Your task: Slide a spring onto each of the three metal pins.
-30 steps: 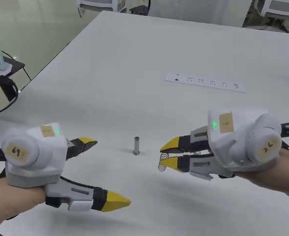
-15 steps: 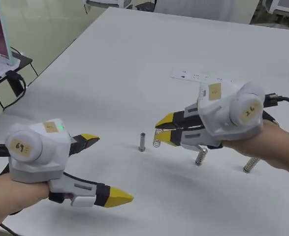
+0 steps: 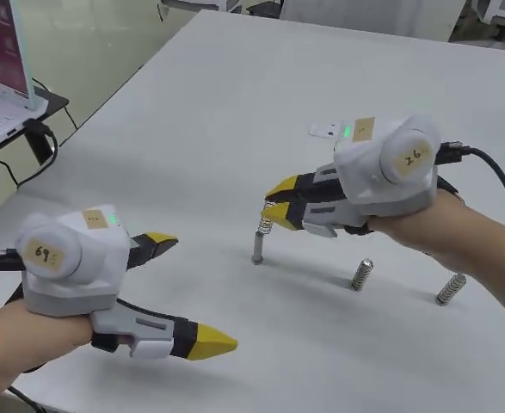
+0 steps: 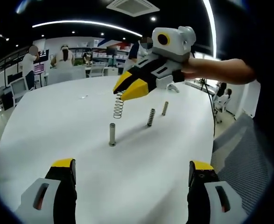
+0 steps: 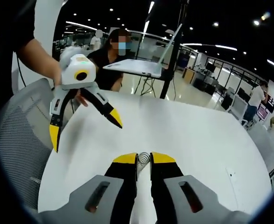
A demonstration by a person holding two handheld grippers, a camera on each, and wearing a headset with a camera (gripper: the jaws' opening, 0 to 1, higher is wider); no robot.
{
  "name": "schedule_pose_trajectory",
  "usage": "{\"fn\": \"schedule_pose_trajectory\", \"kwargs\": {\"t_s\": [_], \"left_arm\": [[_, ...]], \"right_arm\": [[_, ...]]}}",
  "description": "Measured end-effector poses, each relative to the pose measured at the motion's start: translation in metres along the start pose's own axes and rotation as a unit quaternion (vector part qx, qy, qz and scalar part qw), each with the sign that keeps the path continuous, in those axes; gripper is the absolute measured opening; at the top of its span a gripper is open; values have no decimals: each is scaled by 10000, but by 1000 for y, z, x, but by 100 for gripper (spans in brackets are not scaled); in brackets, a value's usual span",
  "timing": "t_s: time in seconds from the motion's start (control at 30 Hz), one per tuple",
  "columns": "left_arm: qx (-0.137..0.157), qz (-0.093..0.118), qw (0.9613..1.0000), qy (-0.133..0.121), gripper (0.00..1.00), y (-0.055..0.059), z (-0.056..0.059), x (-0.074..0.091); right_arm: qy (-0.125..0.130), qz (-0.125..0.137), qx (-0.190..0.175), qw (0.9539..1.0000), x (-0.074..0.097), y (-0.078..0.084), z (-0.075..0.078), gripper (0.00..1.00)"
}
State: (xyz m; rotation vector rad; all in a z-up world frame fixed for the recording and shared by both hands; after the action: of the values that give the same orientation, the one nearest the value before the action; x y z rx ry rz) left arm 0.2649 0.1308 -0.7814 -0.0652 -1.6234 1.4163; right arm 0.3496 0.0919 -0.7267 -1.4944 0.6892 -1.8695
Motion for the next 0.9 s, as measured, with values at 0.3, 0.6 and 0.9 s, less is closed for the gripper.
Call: {"fn": "schedule_pose_trajectory", "kwargs": {"t_s": [0.3,0.6,0.9], "left_arm": [[32,9,10000,-24,98,1,-1,2],[39,-5,10000,-39,98,3,-3,5],[86,14,10000,-30,98,3,-2,5]], "right_arm": [[-20,-126,-96,9999,-14,7,2,7],[-54,-235,-112,9996,-21,14,2,7],[-127,-414,-62,9990,-31,23,-1,7]]}}
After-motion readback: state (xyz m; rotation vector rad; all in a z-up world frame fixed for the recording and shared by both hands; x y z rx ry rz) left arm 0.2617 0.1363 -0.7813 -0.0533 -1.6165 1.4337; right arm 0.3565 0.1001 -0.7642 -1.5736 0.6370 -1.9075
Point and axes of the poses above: the centre of the closed fingertips' face, and the gripper's own axes: x roughly backward along the fingers, z roughly to its right, y roughly out of its underside, the point moved 1 cm from there along x, roughly backward along the fingers, and after that the axes turned 8 degrees about -z, right-handed, at the moved point
